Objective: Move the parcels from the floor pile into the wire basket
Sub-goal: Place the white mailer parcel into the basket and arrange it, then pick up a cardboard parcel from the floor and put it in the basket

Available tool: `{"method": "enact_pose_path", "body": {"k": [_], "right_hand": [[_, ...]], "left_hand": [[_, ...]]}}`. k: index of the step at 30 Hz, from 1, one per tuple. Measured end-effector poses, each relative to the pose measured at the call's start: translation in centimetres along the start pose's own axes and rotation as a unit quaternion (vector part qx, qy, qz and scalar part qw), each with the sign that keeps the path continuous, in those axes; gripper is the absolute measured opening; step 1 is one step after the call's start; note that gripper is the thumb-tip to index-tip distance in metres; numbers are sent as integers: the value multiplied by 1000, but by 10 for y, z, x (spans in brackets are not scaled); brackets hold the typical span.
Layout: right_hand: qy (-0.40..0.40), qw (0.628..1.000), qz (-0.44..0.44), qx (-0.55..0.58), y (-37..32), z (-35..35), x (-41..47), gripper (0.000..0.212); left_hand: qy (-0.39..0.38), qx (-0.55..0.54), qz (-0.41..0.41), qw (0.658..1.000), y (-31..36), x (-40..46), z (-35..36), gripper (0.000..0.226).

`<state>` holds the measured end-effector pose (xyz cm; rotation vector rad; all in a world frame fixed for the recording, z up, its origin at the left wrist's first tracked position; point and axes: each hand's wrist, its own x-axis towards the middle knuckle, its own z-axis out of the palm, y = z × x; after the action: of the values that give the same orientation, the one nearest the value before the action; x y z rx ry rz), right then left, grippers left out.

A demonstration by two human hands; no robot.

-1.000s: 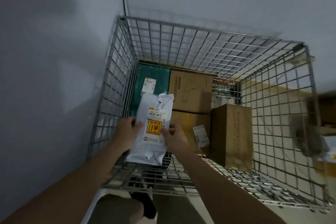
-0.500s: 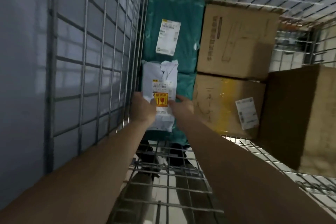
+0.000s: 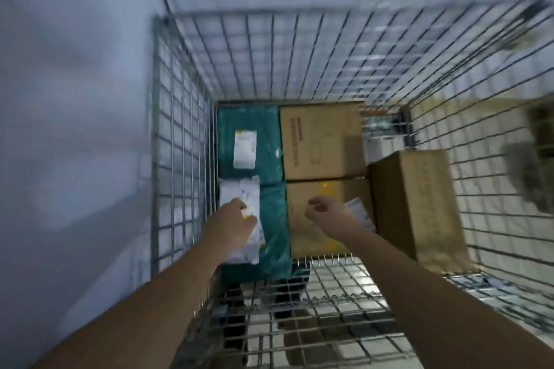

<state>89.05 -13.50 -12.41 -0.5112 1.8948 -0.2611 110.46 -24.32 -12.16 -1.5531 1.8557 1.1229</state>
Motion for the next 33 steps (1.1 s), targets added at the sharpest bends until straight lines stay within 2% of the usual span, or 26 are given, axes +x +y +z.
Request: {"method": "enact_pose_path", "body": {"k": [2, 4, 5, 8, 11, 13, 18, 23, 28, 33], "right_hand": [[39, 999, -14, -26, -8, -70, -62, 37], [105, 993, -31, -45, -11, -132, -137, 22], [146, 987, -41, -48, -12, -160, -178, 22], [228, 969, -55, -74, -8, -225, -300, 35], [261, 956, -67, -112, 8, -271, -409, 46], [284, 945, -66, -147, 30, -297, -465, 51], [322, 924, -57, -196, 105, -354, -569, 47], [350, 908, -41, -225, 195, -416, -650, 41], [377, 903, -21, -205, 284, -485, -684, 53], [383, 899, -13, -213, 340, -541, -695, 55]], "left_hand": [[-4, 86, 56, 995, 37, -49, -49, 51], [-3, 163, 116, 980, 77, -106, -95, 46], [1, 200, 145, 969, 99, -135, -115, 39], [33, 292, 223, 929, 168, -224, -162, 29], [89, 360, 292, 881, 232, -305, -184, 47], [128, 392, 327, 851, 274, -355, -186, 49], [168, 411, 381, 811, 365, -463, -149, 52], [187, 390, 414, 801, 457, -525, -78, 59], [163, 345, 453, 806, 539, -563, 21, 55], [151, 375, 469, 785, 623, -582, 89, 56]]}}
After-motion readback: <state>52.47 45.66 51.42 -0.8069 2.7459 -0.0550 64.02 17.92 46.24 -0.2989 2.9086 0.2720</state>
